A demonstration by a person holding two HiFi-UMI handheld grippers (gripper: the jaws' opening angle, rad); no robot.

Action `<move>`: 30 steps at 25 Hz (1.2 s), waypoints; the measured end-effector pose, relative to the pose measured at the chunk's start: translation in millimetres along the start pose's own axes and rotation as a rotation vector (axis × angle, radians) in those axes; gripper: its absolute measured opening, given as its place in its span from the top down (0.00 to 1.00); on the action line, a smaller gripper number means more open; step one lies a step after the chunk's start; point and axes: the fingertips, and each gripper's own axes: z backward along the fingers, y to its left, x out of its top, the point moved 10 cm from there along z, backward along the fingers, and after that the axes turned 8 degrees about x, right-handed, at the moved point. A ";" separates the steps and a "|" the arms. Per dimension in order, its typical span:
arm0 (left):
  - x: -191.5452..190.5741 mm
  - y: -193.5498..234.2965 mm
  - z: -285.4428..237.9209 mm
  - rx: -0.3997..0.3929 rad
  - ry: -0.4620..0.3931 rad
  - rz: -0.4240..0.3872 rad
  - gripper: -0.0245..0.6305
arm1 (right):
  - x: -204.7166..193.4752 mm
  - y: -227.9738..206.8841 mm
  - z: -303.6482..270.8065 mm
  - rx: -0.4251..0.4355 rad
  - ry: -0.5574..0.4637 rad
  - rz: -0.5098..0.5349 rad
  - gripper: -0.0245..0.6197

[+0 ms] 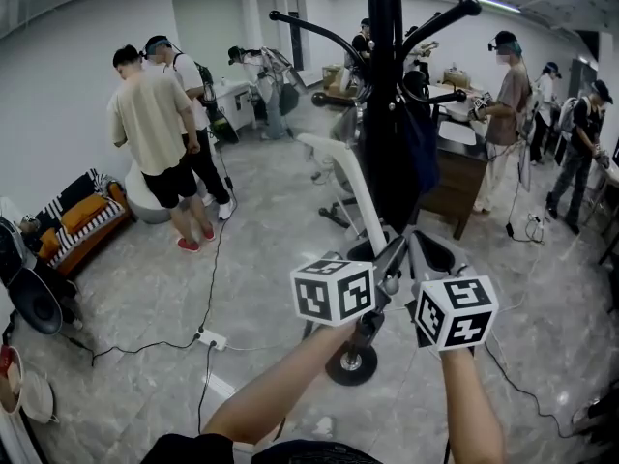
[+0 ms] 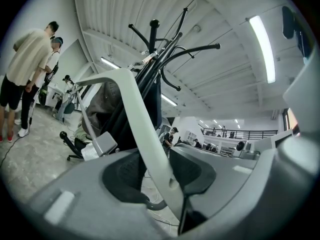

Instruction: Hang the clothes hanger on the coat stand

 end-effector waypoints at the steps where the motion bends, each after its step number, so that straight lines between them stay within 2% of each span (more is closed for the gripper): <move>1: 0.3 -0.6 1.8 0.004 -0.003 -0.001 0.77 | 0.1 1.0 1.1 0.002 0.000 0.001 0.96; 9: 5.7 -8.1 19.9 0.033 -0.053 -0.007 0.70 | 2.9 12.7 13.1 0.018 -0.003 0.004 0.96; 14: 6.7 -13.5 33.5 0.073 -0.077 -0.011 0.61 | 2.7 21.0 22.8 0.029 -0.001 0.004 0.96; 30: -13.6 -31.9 79.7 0.096 -0.047 -0.024 0.59 | -4.4 54.8 57.7 0.039 0.015 -0.016 0.96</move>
